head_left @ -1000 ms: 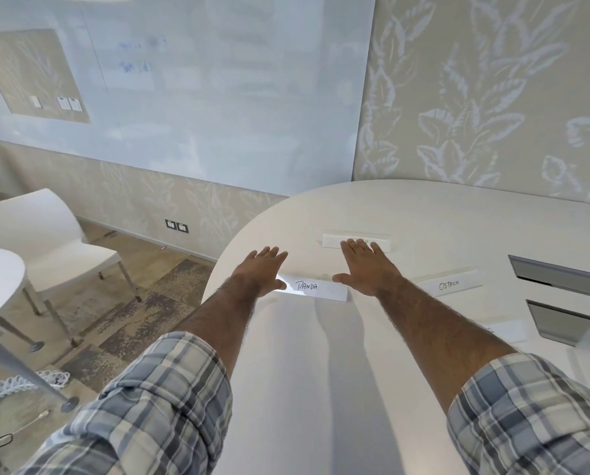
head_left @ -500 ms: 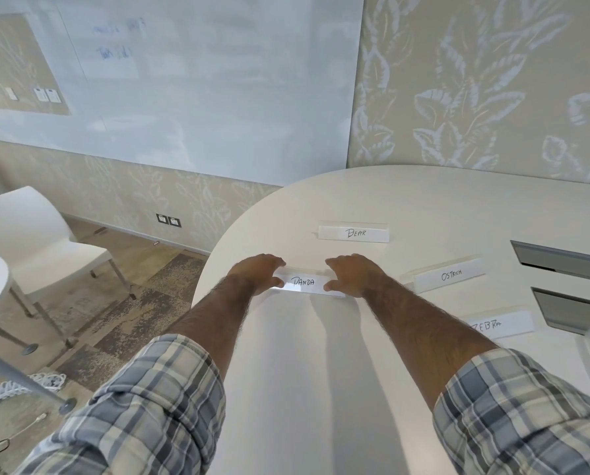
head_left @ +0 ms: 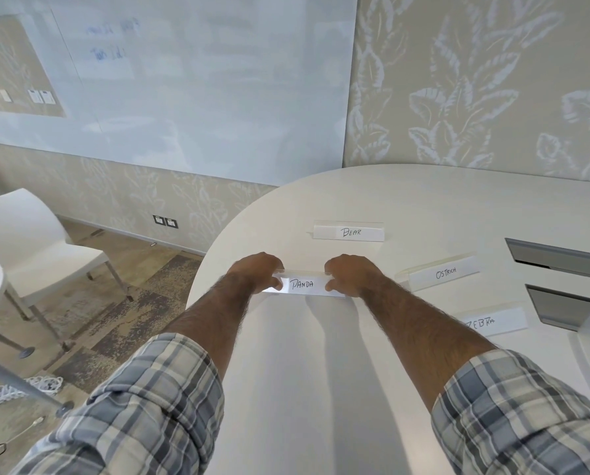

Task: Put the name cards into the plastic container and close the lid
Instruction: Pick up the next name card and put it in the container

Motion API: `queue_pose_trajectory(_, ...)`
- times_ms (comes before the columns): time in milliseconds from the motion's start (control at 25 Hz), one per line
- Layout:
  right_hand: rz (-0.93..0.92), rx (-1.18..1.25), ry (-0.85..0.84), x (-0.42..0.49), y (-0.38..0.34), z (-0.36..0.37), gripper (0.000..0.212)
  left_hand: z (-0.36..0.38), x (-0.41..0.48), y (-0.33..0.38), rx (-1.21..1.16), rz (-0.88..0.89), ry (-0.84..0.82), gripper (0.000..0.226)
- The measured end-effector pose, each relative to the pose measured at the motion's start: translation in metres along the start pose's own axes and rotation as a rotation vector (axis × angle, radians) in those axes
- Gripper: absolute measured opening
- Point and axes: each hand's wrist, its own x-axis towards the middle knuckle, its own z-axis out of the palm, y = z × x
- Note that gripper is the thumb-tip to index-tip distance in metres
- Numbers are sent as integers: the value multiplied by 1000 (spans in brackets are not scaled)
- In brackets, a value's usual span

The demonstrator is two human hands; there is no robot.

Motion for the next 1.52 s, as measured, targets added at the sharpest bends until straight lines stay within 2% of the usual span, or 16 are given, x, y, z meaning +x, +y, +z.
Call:
queue_pose_trajectory(360,23,1,55,-31,20,-21,39,-17,-13,35,46,39,10,43)
queue_pose_trajectory(800,74,-23,104,-103,67,-58,39,-39,-44,115,71,80,67,46)
queue_pose_trajectory(1080,159,-28,148,-188,124,-86,40,-53,-68,210,106,165,99,43)
queue_pose_trajectory(1520,315,-68,195,-344,245,-115,42,-52,-101,397,163,345,158,45)
